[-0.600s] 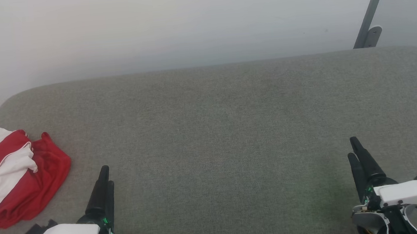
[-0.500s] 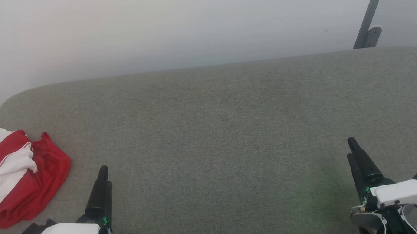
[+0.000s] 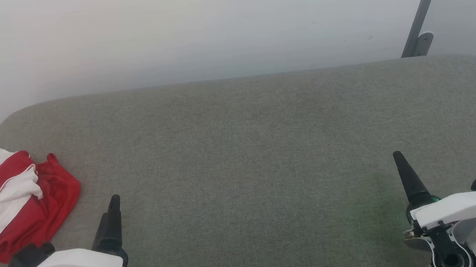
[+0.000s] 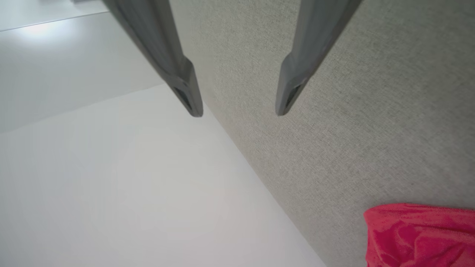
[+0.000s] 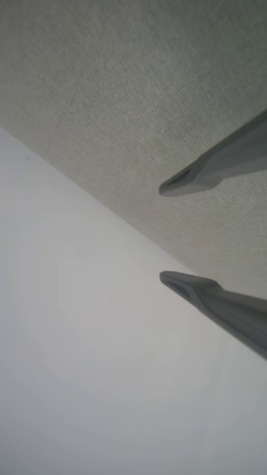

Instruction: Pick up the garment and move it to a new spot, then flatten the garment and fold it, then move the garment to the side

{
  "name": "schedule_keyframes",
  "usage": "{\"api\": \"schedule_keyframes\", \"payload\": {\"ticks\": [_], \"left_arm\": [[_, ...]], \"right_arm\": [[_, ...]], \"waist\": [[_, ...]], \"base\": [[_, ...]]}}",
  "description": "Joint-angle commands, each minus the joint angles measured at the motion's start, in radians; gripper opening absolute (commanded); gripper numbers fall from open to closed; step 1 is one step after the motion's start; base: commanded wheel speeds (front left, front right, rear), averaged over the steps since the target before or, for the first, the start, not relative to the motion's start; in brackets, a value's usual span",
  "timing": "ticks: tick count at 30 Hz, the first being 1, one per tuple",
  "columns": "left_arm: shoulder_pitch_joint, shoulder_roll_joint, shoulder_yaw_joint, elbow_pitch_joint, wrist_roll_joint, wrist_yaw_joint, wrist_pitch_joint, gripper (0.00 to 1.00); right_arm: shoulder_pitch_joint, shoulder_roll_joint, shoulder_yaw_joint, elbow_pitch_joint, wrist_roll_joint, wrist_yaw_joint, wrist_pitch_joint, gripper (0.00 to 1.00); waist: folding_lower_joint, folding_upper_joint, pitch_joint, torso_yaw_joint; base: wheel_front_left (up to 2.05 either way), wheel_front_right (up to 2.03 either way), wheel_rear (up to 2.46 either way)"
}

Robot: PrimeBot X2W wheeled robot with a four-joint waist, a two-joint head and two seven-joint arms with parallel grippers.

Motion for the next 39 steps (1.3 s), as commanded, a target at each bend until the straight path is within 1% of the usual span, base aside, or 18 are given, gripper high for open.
{"api": "schedule_keyframes", "payload": {"ticks": [1, 8, 16, 29, 39], "left_arm": [[-0.017, 0.022, -0.011, -0.014, 0.058, 0.012, -0.012, 1.00], [-0.014, 0.059, -0.020, -0.016, 0.209, 0.042, -0.037, 1.00], [-0.008, 0.086, -0.013, -0.023, 0.353, 0.055, -0.062, 1.00], [0.006, 0.106, 0.011, -0.035, 0.520, 0.041, -0.099, 1.00], [0.017, 0.106, 0.023, -0.047, 0.618, 0.027, -0.123, 1.00]], "right_arm": [[-0.033, -0.009, 0.003, -0.001, -0.049, 0.002, -0.011, 1.00], [-0.049, -0.027, 0.004, 0.012, -0.201, 0.002, -0.007, 1.00], [-0.056, -0.036, -0.002, 0.006, -0.319, 0.002, 0.004, 1.00], [-0.056, -0.064, -0.021, -0.011, -0.441, 0.003, 0.001, 1.00], [-0.056, -0.078, -0.022, -0.022, -0.512, 0.003, -0.005, 1.00]], "waist": [[0.0000, 0.0000, -0.001, 0.000], [0.0000, 0.0000, -0.005, -0.002], [0.0000, 0.0000, -0.008, -0.004], [0.0000, 0.0000, -0.011, -0.006], [0.0000, 0.0000, -0.010, -0.011]], "base": [[0.00, 0.00, 0.00], [0.00, 0.00, 0.00], [0.00, 0.00, 0.00], [0.00, 0.00, 0.00], [0.00, 0.00, 0.00]]}}
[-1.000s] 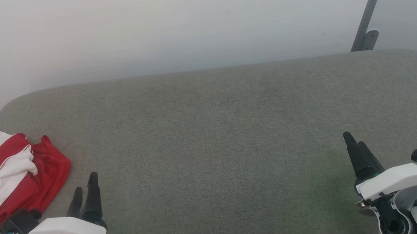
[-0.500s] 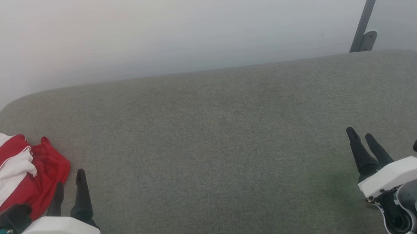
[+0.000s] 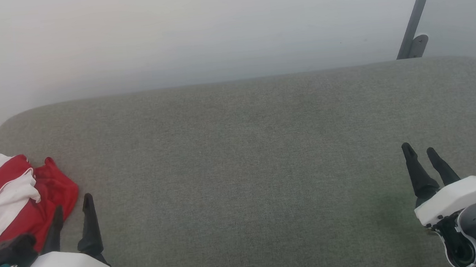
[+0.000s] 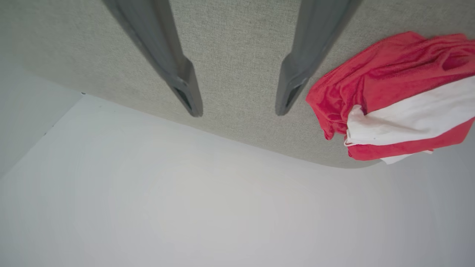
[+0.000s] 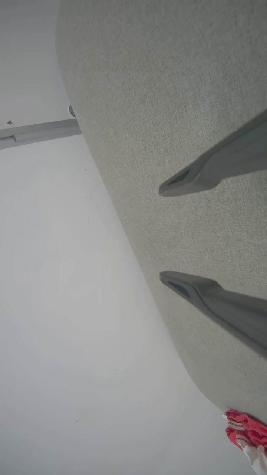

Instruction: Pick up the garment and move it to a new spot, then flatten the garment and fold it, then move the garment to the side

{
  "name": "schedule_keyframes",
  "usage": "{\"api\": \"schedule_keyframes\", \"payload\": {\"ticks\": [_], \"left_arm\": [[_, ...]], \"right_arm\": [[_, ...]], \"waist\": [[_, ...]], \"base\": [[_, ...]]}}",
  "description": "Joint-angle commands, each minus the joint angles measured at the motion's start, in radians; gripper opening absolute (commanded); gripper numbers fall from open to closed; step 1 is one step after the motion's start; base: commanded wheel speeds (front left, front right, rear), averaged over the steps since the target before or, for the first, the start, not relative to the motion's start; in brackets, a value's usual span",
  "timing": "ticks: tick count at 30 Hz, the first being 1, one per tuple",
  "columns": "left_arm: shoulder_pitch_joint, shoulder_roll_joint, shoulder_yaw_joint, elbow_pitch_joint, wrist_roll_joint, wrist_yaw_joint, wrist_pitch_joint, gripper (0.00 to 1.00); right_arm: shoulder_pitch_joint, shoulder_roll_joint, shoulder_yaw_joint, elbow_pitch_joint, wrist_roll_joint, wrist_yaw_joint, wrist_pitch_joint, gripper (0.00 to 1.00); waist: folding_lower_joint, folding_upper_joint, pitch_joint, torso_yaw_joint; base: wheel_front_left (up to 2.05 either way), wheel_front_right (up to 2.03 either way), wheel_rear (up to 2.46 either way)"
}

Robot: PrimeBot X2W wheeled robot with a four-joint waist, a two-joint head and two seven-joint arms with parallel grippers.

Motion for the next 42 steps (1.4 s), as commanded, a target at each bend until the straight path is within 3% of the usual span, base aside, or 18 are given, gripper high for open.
{"api": "schedule_keyframes", "payload": {"ticks": [1, 42], "left_arm": [[-0.002, 0.006, 0.005, -0.013, 0.023, -0.006, -0.009, 1.00], [0.043, -0.008, 0.042, -0.043, 0.320, -0.079, -0.095, 1.00]], "right_arm": [[-0.019, -0.007, 0.000, -0.013, -0.020, 0.002, -0.007, 1.00], [-0.018, -0.041, 0.034, -0.003, -0.306, 0.003, -0.058, 1.00]], "waist": [[0.0000, 0.0000, 0.000, -0.001], [0.0000, 0.0000, -0.007, -0.013]], "base": [[0.00, 0.00, 0.00], [0.00, 0.00, 0.00]]}}
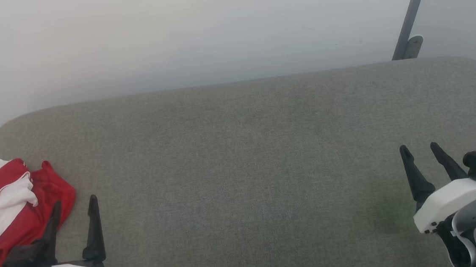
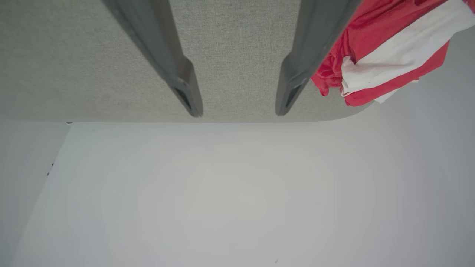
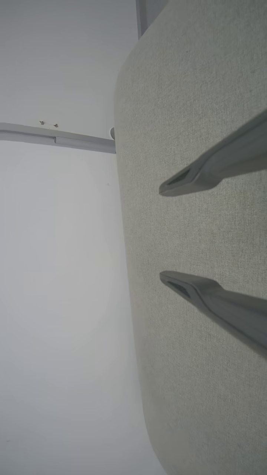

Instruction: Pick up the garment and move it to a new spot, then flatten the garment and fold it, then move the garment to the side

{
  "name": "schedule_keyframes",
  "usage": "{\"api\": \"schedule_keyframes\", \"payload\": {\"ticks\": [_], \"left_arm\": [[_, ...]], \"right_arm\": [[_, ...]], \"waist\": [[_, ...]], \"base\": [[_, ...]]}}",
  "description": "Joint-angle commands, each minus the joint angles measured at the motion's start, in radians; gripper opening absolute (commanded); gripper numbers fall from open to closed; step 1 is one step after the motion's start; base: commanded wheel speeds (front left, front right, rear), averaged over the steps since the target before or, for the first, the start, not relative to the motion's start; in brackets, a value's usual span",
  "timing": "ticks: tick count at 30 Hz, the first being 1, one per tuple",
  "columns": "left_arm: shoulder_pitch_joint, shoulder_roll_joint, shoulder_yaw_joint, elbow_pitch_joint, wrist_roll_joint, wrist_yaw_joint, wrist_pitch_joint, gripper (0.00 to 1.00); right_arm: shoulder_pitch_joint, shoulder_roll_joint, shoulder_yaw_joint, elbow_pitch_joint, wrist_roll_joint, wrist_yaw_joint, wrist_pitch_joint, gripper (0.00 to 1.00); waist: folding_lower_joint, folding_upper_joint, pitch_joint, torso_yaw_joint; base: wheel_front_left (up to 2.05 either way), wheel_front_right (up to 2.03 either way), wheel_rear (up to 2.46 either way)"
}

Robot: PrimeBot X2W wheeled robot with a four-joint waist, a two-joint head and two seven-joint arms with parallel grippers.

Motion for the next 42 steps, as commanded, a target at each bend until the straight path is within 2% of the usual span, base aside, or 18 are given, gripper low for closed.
{"api": "schedule_keyframes", "payload": {"ticks": [1, 8, 27, 36, 42], "left_arm": [[0.004, 0.005, 0.003, -0.001, 0.018, -0.006, -0.008, 1.00], [0.003, 0.004, 0.009, 0.007, 0.040, -0.021, -0.021, 1.00], [-0.014, -0.012, 0.047, 0.050, -0.018, -0.054, -0.019, 1.00], [-0.018, -0.009, 0.089, 0.066, -0.037, -0.042, -0.019, 1.00], [-0.016, 0.010, 0.116, 0.080, -0.046, -0.036, -0.019, 1.00]], "right_arm": [[-0.015, -0.005, 0.002, -0.001, -0.017, 0.002, -0.009, 1.00], [-0.016, -0.008, 0.004, 0.000, -0.056, 0.002, -0.015, 1.00], [0.008, -0.013, 0.004, -0.004, -0.035, 0.002, -0.022, 1.00], [0.019, -0.018, 0.031, -0.011, -0.031, 0.002, -0.009, 1.00], [0.006, -0.013, 0.074, -0.005, -0.024, 0.002, -0.004, 1.00]], "waist": [[0.0000, 0.0000, 0.000, -0.001], [0.0000, 0.0000, -0.002, -0.003], [0.0000, 0.0000, -0.016, 0.004], [0.0000, 0.0000, -0.036, 0.059], [0.0000, 0.0000, -0.057, 0.134]], "base": [[0.00, 0.00, 0.00], [0.00, 0.00, 0.00], [0.00, 0.00, 0.00], [0.00, 0.00, 0.00], [0.00, 0.00, 0.00]]}}
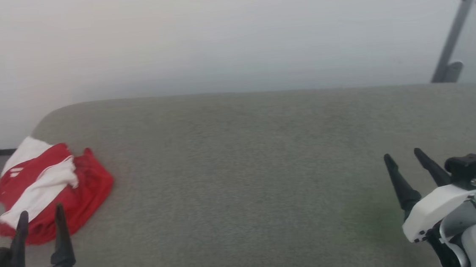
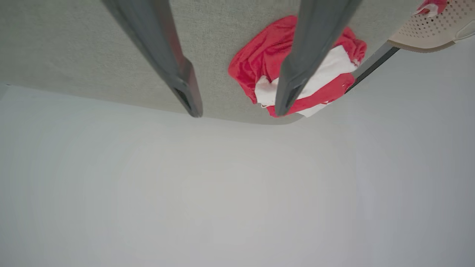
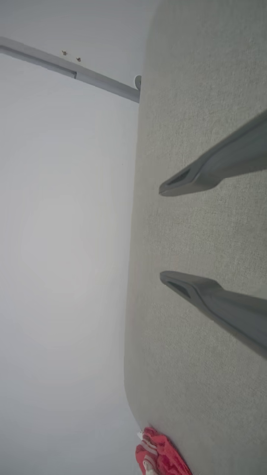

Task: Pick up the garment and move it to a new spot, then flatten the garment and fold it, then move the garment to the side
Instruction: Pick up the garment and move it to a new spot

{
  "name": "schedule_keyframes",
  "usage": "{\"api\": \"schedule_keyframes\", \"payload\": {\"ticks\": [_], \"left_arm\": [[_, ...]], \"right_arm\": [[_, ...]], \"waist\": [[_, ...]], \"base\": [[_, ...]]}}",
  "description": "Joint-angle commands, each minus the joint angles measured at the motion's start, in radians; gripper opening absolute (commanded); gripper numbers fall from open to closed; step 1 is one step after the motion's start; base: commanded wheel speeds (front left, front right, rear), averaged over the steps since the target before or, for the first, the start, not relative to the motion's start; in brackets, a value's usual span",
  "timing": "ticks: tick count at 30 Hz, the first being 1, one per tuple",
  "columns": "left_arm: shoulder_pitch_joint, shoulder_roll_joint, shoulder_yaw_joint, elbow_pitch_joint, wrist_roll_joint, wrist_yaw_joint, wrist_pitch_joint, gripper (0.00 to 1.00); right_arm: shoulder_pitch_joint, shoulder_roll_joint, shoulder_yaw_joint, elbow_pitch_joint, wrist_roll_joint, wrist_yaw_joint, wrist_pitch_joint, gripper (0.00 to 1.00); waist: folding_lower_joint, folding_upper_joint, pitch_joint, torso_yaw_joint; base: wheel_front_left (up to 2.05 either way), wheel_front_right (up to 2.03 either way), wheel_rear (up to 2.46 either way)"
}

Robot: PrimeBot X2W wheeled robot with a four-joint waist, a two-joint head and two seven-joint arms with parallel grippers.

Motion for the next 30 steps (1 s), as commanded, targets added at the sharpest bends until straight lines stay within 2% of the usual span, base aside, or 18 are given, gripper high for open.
{"api": "schedule_keyframes", "payload": {"ticks": [1, 11, 17, 23, 30], "left_arm": [[-0.002, 0.007, 0.006, 0.003, -0.001, 0.004, -0.005, 1.00], [0.034, 0.040, 0.038, -0.006, -0.025, 0.015, 0.016, 1.00], [0.046, 0.050, 0.044, -0.015, -0.040, 0.018, 0.030, 1.00], [0.052, 0.056, 0.045, -0.023, -0.048, 0.020, 0.039, 1.00], [0.037, 0.066, 0.040, -0.015, -0.048, 0.024, 0.048, 1.00]], "right_arm": [[-0.004, 0.006, 0.007, 0.000, 0.002, 0.000, 0.000, 1.00], [-0.025, 0.019, 0.087, 0.026, 0.030, 0.000, -0.008, 1.00], [-0.033, 0.025, 0.110, 0.045, 0.044, 0.000, -0.019, 1.00], [-0.040, 0.028, 0.119, 0.061, 0.047, 0.000, -0.029, 1.00], [-0.046, 0.018, 0.124, 0.064, 0.053, 0.000, -0.037, 1.00]], "waist": [[0.0000, 0.0000, -0.014, 0.036], [0.0000, 0.0000, -0.043, 0.184], [0.0000, 0.0000, -0.052, 0.251], [0.0000, 0.0000, -0.052, 0.280], [0.0000, 0.0000, -0.039, 0.276]], "base": [[0.00, 0.00, 0.00], [0.00, 0.00, 0.00], [0.00, 0.00, 0.00], [0.00, 0.00, 0.00], [0.00, 0.00, 0.00]]}}
